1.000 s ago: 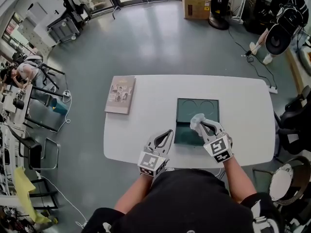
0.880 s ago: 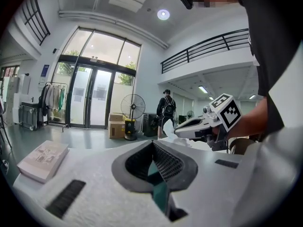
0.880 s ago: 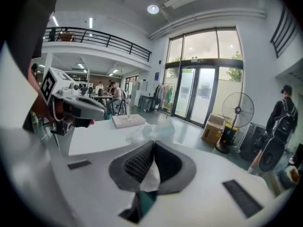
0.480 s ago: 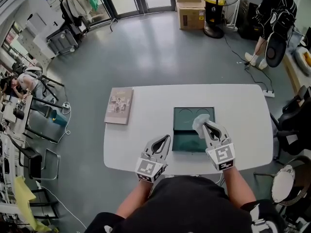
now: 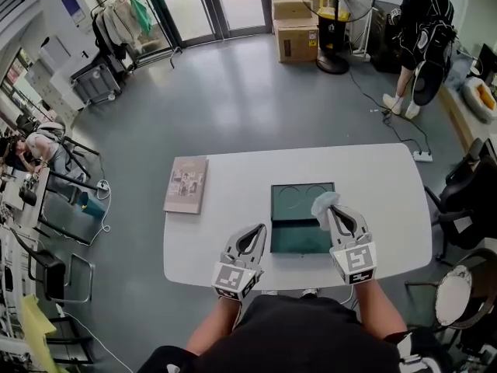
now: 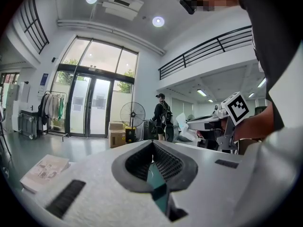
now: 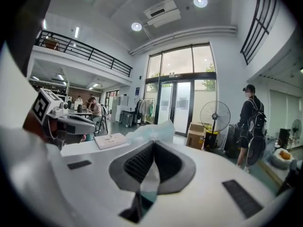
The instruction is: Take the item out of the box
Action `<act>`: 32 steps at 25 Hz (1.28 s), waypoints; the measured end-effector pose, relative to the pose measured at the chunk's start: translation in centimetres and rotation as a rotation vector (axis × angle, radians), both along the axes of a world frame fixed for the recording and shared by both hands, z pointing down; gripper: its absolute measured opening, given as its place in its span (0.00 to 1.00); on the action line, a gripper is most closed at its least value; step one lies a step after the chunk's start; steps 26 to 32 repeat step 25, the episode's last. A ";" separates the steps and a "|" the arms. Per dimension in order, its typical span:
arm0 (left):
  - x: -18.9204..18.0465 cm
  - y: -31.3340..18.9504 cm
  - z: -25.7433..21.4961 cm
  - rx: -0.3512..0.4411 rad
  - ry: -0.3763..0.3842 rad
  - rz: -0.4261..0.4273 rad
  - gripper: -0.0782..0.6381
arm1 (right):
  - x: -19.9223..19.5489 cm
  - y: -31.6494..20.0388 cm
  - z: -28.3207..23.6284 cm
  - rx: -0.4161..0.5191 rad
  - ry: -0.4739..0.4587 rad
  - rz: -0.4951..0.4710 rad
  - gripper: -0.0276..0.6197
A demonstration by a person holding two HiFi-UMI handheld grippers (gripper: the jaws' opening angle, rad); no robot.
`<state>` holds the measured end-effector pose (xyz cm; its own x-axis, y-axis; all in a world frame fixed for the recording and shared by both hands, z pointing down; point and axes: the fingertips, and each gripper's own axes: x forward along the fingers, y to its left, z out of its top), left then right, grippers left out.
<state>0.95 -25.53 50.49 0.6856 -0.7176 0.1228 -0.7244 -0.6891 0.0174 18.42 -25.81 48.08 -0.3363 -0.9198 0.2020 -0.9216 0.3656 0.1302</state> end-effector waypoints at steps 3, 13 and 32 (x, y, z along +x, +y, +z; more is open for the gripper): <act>0.3 -0.3 -0.2 0.001 -0.002 0.005 0.12 | 0.5 0.3 -0.5 0.012 0.000 0.019 0.06; 0.8 -0.1 0.4 -0.007 -0.002 0.033 0.12 | 0.7 0.8 -2.1 0.062 -0.007 0.040 0.06; -0.1 -1.4 -0.9 0.031 0.008 -0.029 0.12 | 0.7 0.7 -2.3 0.089 -0.020 0.053 0.06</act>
